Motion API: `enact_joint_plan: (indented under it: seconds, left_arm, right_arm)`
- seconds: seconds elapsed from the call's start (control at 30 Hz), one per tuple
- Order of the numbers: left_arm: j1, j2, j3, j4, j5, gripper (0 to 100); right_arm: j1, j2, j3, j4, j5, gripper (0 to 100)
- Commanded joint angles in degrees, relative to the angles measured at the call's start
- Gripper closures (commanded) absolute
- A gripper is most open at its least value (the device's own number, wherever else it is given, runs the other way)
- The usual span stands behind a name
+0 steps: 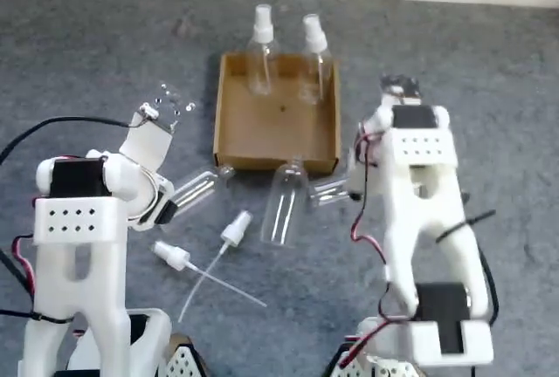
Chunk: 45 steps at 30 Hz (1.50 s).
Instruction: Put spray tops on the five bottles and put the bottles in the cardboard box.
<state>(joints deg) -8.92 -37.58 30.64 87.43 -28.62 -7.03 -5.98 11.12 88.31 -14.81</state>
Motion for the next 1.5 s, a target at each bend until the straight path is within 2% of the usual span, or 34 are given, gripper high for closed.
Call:
enact_joint_plan:
  seconds: [0.0,0.07,0.1,0.23,0.3,0.5,0.63,1.0,1.1,1.3,1.47]
  left_arm:
    - [0.66,0.31,-1.98,-0.88,0.44,81]
    - [-0.4,0.31,-1.36,-0.88,0.35,81]
    - [-1.01,0.31,-1.27,-0.88,0.26,81]
    - [-3.74,0.31,-1.19,-1.14,0.18,81]
    - [-4.09,0.31,-1.01,-2.55,0.44,81]
    - [-4.09,0.31,4.62,-6.68,0.53,81]
    - [-4.26,0.31,6.99,-8.26,0.44,81]
    - [-4.0,0.31,6.9,-8.26,0.44,81]
    - [-4.0,0.31,6.9,-8.26,0.44,81]
    - [-4.18,0.31,7.25,-8.18,0.44,81]
    - [-4.26,0.31,7.25,-8.09,0.44,81]
  right_arm:
    - [0.04,1.98,-9.54,-4.44,-9.76,76.5]
    - [3.3,3.21,-13.14,-6.73,-6.42,74.1]
    - [4.97,3.82,-14.9,-7.6,-1.67,73.3]
    - [9.1,9.45,-21.49,-9.27,32.0,73.1]
    - [8.92,13.85,-23.96,-9.89,39.47,72.8]
    - [4.18,25.89,-34.33,-9.45,47.03,72.8]
    - [3.82,31.6,-38.2,-9.36,52.4,72.8]
    - [7.87,34.77,-28.53,-9.71,61.98,72.8]
    - [8.22,34.86,-24.84,-9.98,63.21,72.9]
    - [9.8,34.68,-19.21,-19.12,62.77,73.8]
    - [9.89,34.42,-18.59,-22.11,62.77,84.4]
